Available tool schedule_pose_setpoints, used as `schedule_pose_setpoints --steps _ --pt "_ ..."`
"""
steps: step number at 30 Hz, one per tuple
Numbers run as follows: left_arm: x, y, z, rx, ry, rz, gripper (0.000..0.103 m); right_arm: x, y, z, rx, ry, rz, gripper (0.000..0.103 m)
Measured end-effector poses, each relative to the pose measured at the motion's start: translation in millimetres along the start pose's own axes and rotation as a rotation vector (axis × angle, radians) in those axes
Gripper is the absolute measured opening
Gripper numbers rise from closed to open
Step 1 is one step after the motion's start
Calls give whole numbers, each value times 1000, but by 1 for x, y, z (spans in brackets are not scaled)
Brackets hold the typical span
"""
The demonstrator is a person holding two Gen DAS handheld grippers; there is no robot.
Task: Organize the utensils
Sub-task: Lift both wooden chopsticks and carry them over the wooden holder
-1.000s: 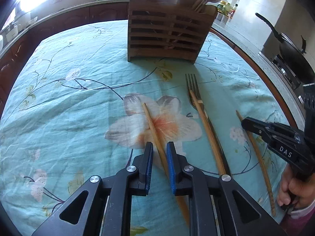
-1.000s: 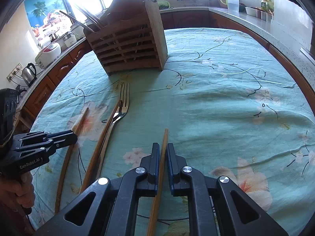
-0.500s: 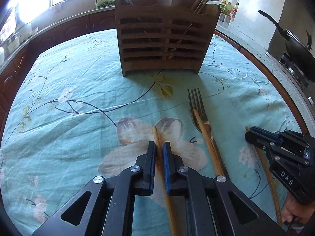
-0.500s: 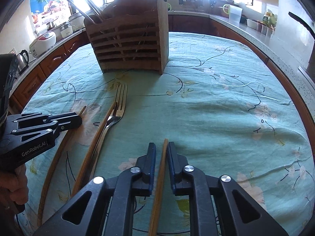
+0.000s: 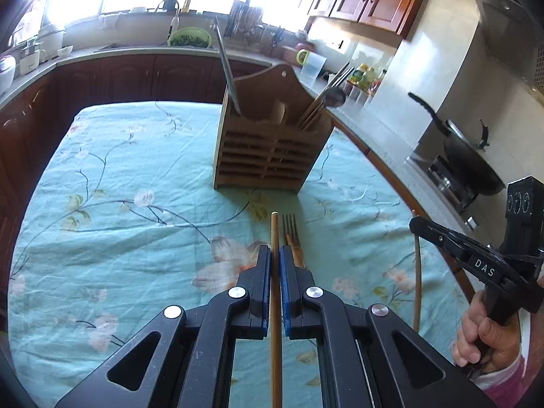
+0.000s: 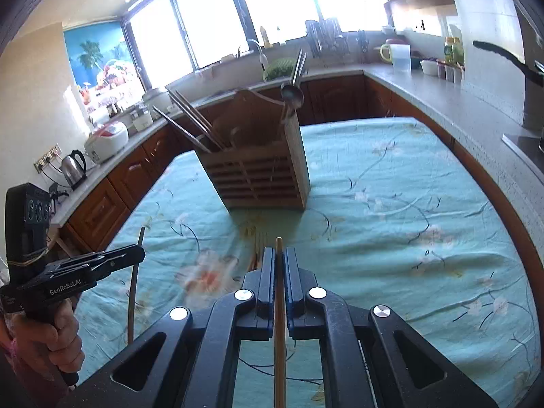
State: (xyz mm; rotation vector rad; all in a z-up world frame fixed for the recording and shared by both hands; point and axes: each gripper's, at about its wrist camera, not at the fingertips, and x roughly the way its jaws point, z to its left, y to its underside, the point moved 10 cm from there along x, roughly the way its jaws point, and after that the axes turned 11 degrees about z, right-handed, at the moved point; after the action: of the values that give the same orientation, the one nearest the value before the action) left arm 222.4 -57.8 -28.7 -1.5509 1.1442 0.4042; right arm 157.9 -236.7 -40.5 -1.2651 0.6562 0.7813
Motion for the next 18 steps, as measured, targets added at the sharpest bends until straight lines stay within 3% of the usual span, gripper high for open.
schedule_pose_setpoints --steps 9,18 --pt "-95 -6 3 13 51 -187 4 -84 -56 17 -21 -25 -216 5" --pt "-105 0 4 8 35 -234 4 -84 -64 18 -14 -29 -230 5"
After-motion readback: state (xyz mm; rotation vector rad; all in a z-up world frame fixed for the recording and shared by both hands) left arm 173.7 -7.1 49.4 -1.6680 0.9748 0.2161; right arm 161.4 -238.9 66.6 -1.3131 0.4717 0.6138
